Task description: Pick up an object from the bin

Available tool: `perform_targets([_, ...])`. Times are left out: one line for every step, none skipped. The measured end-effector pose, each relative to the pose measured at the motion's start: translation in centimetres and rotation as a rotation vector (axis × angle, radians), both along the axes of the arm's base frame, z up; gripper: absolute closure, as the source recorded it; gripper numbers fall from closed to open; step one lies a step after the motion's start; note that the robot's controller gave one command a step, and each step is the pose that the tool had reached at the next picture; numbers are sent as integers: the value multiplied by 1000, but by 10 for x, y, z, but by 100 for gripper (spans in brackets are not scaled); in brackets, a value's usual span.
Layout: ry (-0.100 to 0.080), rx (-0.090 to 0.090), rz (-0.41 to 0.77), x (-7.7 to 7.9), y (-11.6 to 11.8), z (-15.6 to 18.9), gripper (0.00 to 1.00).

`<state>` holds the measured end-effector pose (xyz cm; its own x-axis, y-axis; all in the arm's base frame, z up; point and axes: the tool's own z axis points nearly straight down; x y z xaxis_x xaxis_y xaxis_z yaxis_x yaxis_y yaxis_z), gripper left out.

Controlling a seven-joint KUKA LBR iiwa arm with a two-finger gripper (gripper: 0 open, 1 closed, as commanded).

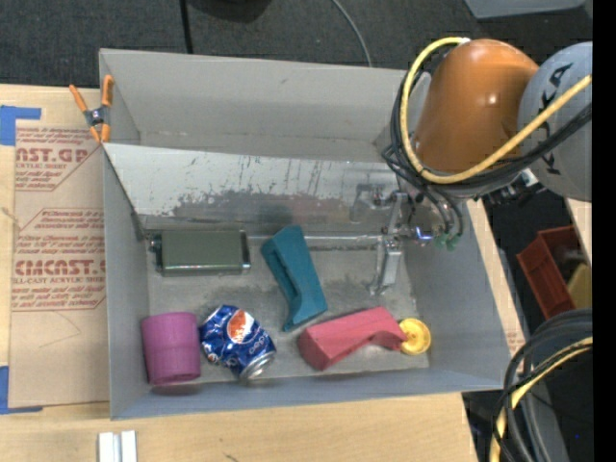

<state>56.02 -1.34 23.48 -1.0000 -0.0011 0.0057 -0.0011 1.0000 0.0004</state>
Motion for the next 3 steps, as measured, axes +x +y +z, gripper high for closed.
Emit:
perform_targets([-8, 0, 0, 1, 0, 5, 0])
perform_targets([-12, 1, -46, -28, -20, -38, 0])
perform_targets([9, 0, -28, -50, -22, -24, 0])
